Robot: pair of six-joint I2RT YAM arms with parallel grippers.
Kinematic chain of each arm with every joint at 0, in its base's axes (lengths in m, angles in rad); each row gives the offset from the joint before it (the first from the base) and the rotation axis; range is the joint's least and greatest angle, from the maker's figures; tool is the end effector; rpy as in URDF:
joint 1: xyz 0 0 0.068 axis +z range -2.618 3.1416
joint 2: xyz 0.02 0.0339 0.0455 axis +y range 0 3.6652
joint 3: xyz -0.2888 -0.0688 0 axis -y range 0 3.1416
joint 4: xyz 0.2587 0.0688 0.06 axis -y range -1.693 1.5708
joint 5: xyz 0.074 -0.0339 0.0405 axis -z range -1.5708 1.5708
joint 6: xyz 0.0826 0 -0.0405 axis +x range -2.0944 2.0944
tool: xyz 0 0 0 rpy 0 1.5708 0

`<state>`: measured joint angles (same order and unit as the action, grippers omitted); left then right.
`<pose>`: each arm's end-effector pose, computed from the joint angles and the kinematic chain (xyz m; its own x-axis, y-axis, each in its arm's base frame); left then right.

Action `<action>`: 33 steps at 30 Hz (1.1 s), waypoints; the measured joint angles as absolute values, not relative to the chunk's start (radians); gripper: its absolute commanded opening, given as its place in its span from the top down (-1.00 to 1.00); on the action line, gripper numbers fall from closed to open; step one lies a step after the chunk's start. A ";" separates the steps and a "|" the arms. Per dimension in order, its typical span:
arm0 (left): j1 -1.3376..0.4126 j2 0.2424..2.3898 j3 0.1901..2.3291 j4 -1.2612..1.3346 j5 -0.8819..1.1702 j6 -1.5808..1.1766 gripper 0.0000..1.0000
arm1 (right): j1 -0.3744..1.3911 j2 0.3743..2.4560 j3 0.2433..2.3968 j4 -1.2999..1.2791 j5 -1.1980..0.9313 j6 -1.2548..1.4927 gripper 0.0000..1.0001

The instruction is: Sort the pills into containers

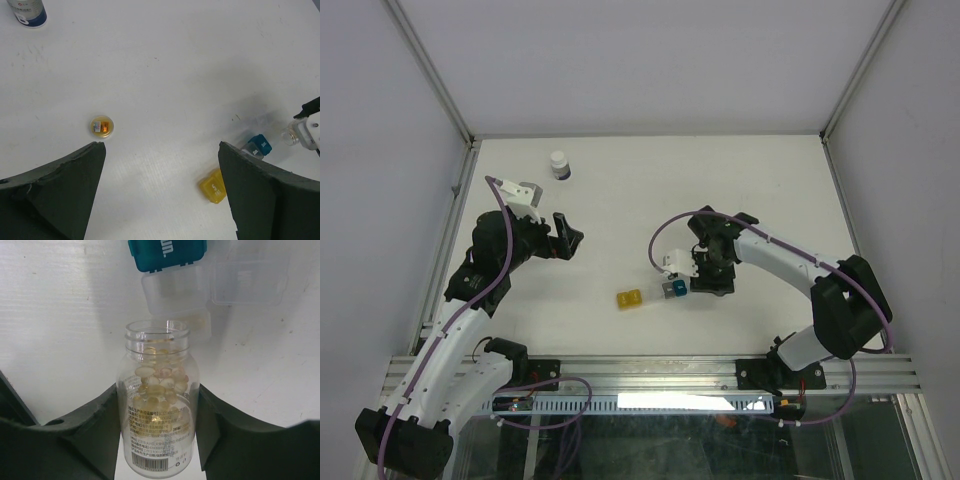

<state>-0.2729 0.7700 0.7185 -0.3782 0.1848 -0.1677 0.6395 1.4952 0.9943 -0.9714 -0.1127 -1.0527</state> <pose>0.2031 -0.0726 0.2965 -0.4666 -0.0398 -0.8836 0.3529 0.9077 -0.2272 0.2105 0.1682 0.1746 0.1275 -0.9811 -0.1459 -0.9918 -0.1244 -0.0300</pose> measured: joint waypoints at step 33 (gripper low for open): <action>-0.273 0.758 0.709 -0.375 0.186 -0.167 -0.98 | 0.673 1.500 1.006 -0.974 -0.078 -1.037 1.00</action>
<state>-0.2729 0.7582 0.7090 -0.3752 0.1856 -0.1673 0.6731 1.4998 1.0061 -0.9737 -0.0780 -1.0370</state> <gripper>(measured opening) 0.990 0.545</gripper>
